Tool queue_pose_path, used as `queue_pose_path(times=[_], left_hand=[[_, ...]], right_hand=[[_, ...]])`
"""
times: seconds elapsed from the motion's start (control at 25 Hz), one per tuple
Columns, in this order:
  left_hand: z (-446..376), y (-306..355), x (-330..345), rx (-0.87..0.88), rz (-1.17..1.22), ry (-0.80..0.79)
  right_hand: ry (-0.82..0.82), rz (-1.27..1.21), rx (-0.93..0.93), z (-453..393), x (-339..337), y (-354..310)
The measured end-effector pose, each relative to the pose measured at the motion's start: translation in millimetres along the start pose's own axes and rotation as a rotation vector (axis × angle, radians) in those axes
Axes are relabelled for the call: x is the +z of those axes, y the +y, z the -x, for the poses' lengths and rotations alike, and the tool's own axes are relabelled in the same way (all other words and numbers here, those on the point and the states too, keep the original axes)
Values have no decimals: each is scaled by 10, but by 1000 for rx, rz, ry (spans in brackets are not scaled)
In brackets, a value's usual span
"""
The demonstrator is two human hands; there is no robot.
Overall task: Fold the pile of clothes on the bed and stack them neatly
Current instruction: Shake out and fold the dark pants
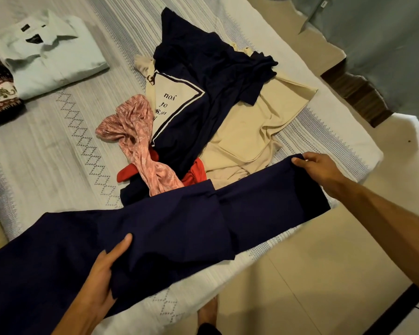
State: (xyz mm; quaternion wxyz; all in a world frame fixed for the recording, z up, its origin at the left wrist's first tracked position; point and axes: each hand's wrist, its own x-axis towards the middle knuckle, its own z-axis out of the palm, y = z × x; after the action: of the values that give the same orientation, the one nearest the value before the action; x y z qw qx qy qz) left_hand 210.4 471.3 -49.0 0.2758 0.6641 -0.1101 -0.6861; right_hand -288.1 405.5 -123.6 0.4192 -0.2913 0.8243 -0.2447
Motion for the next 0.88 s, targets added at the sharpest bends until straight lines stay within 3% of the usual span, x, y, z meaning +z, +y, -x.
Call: queue_pose_path(times=[0.12, 0.2, 0.28, 0.36, 0.44, 0.52, 0.6, 0.68, 0.76, 0.88], left_hand=[[223, 141, 511, 87, 2, -121], [333, 160, 1016, 147, -64, -283], [398, 132, 1538, 128, -204, -598], [396, 53, 1911, 50, -439, -971], [328, -5, 2002, 90, -671, -1076], [170, -20, 1818, 325, -709, -888], [-134, 3, 1421, 660, -802, -531], [-487, 120, 965, 939, -1130, -183], [-803, 295, 655, 815, -1437, -129], [-1043, 485, 600, 600, -1637, -305]], right_hand=[[122, 52, -49, -34, 98, 65], [83, 29, -47, -42, 67, 105], [39, 13, -18, -62, -25, 130], [128, 86, -13, -61, -100, 101], [187, 125, -14, 32, -144, 38], [-72, -173, 143, 208, -181, -59], [-343, -359, 361, 330, -260, -39], [-375, -391, 343, 335, -305, 10], [-323, -398, 317, 354, -247, -70], [-282, -208, 258, 456, -11, -332]])
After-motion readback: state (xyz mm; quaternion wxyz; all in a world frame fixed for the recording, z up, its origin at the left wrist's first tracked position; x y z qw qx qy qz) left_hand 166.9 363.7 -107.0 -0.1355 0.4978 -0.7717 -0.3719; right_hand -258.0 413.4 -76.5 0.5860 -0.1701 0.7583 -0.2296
